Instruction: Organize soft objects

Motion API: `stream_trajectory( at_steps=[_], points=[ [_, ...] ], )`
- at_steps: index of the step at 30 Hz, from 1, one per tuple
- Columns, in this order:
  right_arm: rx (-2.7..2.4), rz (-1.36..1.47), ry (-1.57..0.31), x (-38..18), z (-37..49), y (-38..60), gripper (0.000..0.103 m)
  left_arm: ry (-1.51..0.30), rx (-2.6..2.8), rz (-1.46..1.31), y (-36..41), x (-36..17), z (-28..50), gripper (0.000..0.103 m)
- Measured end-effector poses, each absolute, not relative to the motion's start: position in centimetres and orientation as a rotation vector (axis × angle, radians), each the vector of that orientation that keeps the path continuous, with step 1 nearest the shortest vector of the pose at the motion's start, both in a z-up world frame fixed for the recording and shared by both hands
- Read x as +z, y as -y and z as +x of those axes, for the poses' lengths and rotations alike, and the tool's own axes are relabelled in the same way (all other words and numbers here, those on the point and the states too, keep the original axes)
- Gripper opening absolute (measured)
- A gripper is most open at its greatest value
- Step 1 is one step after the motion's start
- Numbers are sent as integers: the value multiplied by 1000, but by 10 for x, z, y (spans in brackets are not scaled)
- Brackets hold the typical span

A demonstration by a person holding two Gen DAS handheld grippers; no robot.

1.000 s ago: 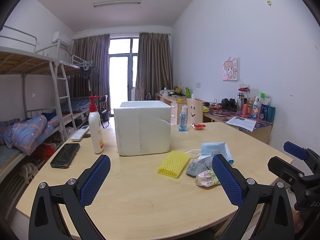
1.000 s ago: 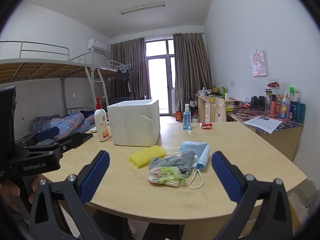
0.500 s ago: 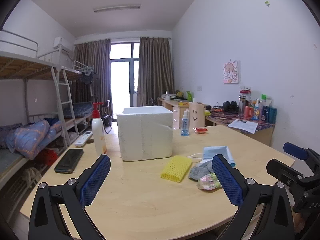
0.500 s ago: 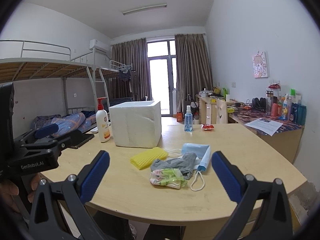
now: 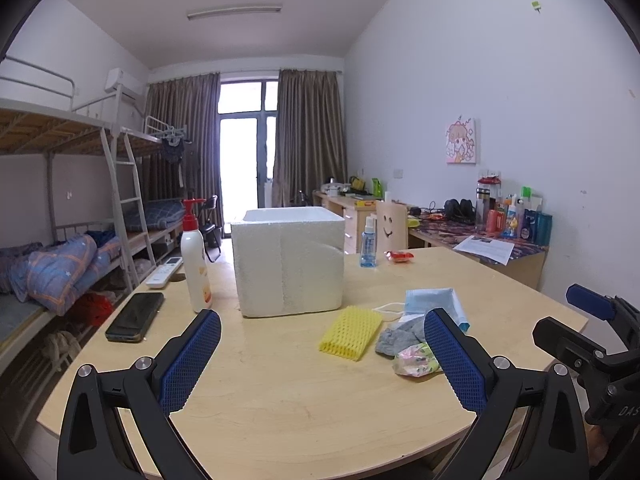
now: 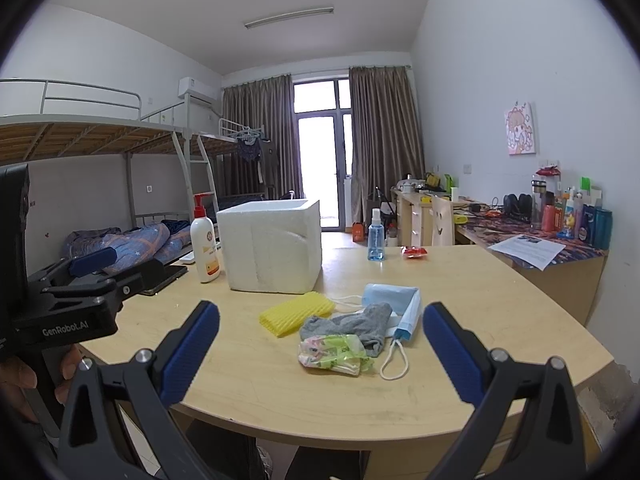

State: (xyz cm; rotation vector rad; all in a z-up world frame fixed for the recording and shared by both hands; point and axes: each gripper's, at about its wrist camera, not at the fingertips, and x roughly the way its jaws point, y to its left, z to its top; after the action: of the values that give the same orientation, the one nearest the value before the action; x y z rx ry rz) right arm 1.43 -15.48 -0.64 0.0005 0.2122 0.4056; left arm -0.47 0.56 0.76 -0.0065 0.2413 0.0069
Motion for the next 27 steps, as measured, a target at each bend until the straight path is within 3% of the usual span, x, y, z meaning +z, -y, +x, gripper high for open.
stream_trajectory(
  at_steps=[27],
  points=[
    [405,5,-224,-6,25,157,103,-271,-6,3,-8,3,12,102]
  ],
)
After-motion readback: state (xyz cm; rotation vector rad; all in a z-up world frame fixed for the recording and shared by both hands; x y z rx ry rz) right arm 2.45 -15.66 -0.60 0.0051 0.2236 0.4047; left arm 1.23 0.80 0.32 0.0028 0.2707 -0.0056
